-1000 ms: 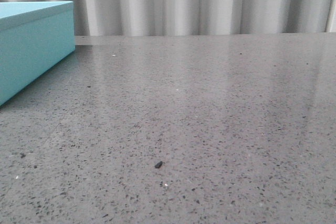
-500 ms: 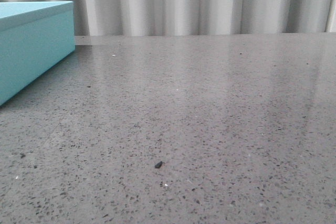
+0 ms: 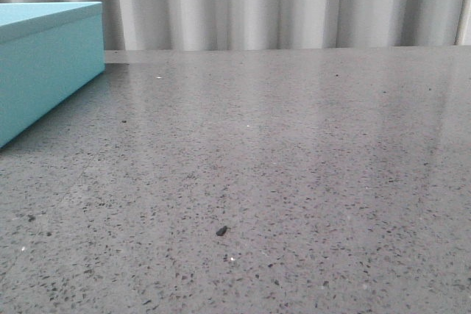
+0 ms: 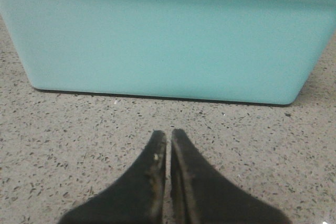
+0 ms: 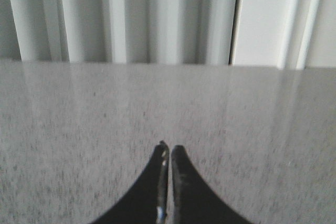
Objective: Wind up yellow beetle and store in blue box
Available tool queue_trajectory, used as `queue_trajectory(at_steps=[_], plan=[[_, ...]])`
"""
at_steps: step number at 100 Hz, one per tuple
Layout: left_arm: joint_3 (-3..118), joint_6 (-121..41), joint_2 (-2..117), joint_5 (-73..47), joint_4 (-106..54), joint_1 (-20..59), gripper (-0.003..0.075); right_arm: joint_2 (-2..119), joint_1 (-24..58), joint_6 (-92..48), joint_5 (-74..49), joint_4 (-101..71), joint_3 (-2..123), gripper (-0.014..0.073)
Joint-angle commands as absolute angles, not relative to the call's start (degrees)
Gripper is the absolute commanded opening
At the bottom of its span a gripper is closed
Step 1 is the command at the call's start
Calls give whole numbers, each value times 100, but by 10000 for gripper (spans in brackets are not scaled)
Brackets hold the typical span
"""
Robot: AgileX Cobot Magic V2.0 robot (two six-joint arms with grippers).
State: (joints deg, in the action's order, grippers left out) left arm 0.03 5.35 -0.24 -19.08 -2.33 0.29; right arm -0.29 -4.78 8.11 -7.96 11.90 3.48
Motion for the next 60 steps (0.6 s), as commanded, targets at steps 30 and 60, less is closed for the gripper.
queue_trajectory(at_steps=[30,60], plan=[[-139,578,-205,-1679,-230,21,-21,-174,-511,794,-492,1101,-171,-41],[-139,578,-205,-1679,-230,21,-21,-174,-511,794,-1114,1101,-171,-41]])
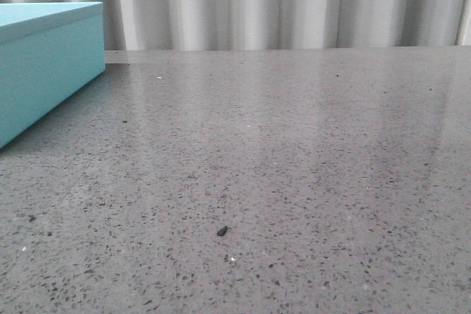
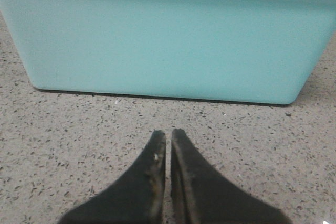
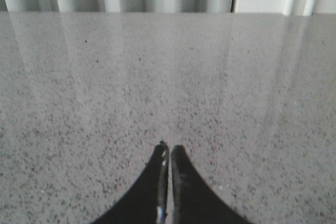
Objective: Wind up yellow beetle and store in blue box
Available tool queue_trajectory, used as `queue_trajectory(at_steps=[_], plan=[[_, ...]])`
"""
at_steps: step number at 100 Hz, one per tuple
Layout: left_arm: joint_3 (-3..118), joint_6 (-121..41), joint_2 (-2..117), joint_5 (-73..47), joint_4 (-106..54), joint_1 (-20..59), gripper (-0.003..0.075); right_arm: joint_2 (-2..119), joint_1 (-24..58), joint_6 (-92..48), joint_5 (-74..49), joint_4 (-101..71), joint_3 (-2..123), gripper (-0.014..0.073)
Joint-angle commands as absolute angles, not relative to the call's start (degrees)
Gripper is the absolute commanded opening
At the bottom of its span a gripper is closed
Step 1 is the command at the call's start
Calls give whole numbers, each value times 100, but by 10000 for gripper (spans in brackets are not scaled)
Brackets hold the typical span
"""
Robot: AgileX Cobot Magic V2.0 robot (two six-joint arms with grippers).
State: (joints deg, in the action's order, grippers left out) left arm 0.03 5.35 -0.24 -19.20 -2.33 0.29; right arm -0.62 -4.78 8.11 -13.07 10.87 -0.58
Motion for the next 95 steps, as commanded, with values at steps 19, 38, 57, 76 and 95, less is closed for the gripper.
queue_trajectory(at_steps=[19,38,57,76,95], plan=[[-139,578,-205,-1679,-230,21,-21,-174,-511,794,-1757,1101,-171,-41],[-139,578,-205,-1679,-230,21,-21,-174,-511,794,-1790,1101,-171,-41],[-139,578,-205,-1679,-230,21,-21,-174,-511,794,-1790,1101,-171,-41],[-139,578,-205,-1679,-230,21,-21,-174,-511,794,-1790,1101,-171,-41],[-139,578,-205,-1679,-230,21,-21,-174,-511,794,-1790,1101,-171,-41]])
